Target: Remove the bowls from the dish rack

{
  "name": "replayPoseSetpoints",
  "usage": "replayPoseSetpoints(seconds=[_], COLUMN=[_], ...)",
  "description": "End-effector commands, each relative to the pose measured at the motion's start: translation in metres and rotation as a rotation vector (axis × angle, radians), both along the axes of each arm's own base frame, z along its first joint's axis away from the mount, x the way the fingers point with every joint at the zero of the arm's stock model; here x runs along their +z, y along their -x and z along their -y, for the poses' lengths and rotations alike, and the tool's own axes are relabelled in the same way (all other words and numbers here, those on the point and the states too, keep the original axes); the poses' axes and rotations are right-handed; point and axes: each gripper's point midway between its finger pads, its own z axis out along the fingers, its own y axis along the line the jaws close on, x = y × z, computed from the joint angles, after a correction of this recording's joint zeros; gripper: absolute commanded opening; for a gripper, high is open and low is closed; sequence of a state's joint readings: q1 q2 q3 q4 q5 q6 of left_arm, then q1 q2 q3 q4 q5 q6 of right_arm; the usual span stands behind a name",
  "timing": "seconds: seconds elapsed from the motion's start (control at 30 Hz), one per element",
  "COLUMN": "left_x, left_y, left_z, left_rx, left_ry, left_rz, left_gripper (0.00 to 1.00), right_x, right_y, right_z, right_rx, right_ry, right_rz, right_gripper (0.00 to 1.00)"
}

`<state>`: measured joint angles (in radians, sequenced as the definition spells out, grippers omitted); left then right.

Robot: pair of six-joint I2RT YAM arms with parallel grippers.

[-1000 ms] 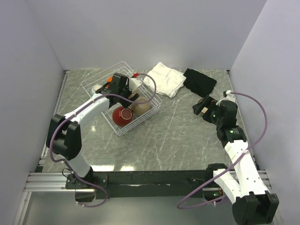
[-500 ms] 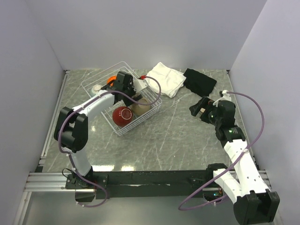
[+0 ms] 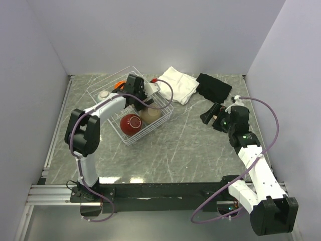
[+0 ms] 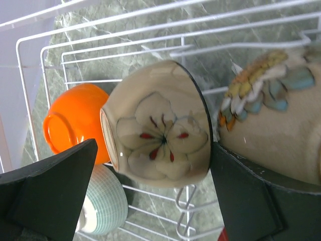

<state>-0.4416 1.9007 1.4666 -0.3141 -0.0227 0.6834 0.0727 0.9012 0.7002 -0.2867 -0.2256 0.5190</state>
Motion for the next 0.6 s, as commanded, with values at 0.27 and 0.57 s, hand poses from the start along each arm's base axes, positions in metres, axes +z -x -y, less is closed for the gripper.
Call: replayPoseSetpoints(seconds=[0.27,0.57], left_x=[0.000,0.032], left_y=[-0.011,-0.013], left_z=[0.009,0.006], left_rx=[0.054,0.083], left_ry=[0.032,0.044], left_rz=[-0.037,0.000], left_gripper=[0.92,0.82], right_x=[0.008,0.008], right_y=[-0.004,-0.004], right_z=[-0.006,-0.007], right_rx=[0.025,0.027], right_ry=[-0.018,-0.024], right_rz=[0.047,0.042], right_gripper=[1.00,1.00])
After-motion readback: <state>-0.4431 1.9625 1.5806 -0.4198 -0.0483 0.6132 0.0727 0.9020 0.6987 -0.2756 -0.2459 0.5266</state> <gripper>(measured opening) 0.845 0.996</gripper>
